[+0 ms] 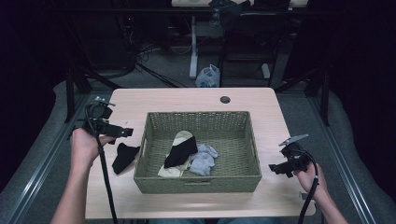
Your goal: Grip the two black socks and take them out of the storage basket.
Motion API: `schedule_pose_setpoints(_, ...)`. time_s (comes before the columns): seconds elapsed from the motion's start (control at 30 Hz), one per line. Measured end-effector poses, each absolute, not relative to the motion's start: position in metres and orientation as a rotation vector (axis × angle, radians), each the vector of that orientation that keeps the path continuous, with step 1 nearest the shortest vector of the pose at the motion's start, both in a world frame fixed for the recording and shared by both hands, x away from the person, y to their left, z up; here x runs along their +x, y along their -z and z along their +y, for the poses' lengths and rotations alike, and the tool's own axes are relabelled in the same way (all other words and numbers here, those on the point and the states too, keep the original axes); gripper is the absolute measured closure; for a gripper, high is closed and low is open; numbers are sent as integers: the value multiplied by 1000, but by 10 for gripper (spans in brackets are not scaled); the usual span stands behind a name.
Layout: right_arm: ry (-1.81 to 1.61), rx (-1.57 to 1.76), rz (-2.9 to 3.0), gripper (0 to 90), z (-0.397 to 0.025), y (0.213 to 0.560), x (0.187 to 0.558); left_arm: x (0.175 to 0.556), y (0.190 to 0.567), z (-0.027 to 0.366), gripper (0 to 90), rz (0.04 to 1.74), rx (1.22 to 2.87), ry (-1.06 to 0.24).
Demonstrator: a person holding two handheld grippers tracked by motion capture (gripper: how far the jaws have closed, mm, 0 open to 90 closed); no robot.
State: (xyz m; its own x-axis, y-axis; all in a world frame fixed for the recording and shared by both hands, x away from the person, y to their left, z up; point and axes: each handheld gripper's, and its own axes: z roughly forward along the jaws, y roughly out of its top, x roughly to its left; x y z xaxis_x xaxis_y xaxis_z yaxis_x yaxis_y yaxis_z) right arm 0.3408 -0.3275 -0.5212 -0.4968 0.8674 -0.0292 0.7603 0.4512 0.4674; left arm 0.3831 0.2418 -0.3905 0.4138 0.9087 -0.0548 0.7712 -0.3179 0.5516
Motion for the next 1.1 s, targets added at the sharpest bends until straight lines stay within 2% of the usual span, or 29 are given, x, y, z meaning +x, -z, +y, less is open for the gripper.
schedule_pose_setpoints(0.47, -587, 1402, 2440, 148, -328, 521, 341, 400, 395, 176, 1, 1265, 2309, -291)
schedule_pose_setpoints(1.1, -585, 1400, 2437, 148, -328, 521, 341, 411, 450, 109, 20, 1159, 2471, -127)
